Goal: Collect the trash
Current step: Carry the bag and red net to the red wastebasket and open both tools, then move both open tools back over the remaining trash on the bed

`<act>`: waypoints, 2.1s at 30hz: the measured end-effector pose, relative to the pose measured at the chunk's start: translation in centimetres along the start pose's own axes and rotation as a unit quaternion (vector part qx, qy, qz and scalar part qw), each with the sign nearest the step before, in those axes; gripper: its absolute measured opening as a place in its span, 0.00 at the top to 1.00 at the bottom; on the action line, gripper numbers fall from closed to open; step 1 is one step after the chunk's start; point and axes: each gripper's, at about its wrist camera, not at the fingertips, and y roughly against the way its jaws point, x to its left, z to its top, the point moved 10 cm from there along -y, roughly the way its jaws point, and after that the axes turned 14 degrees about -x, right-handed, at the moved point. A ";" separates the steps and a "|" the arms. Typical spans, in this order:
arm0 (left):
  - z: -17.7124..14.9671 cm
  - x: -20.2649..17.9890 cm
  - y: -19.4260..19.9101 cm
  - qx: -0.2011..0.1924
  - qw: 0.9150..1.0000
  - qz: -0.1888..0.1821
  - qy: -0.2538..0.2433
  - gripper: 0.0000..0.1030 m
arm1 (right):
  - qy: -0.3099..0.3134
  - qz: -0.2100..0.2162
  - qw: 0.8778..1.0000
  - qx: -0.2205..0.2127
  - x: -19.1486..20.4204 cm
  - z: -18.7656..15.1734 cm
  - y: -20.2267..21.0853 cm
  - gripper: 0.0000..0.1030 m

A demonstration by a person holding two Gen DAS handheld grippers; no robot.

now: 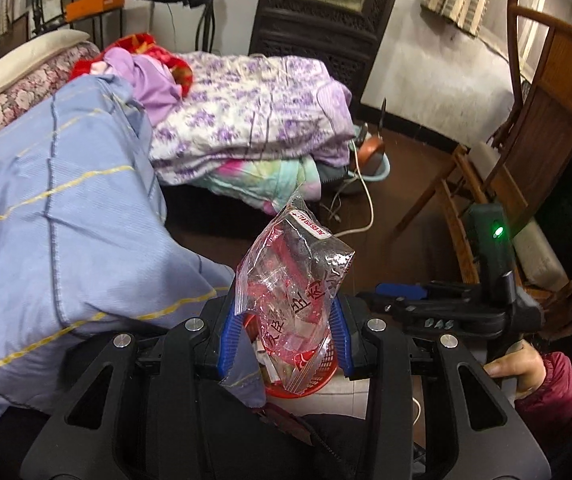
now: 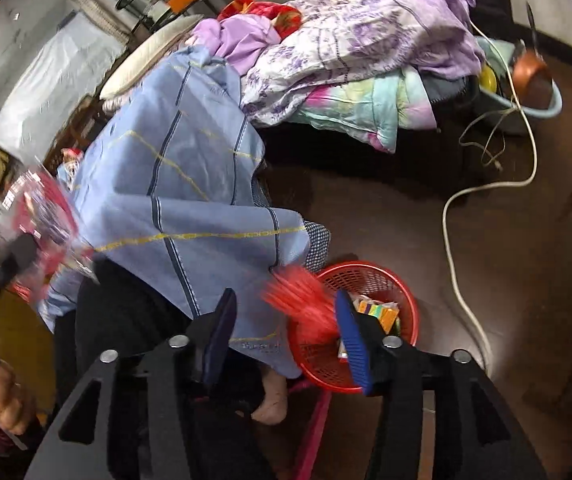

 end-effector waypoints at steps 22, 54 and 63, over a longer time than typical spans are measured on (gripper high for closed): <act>-4.8 -4.9 -6.6 0.104 0.991 -0.016 -0.079 0.28 | -0.033 0.040 0.994 -0.095 -1.4 4.4 5.2 0.39; 1.2 -0.8 2.7 -0.022 0.998 0.049 -0.040 0.20 | 0.056 0.060 0.985 -0.150 5.9 6.6 10.0 0.38; 2.6 1.1 8.4 -0.080 0.993 0.078 -0.030 0.18 | 0.114 0.079 0.974 -0.181 11.4 7.2 13.1 0.33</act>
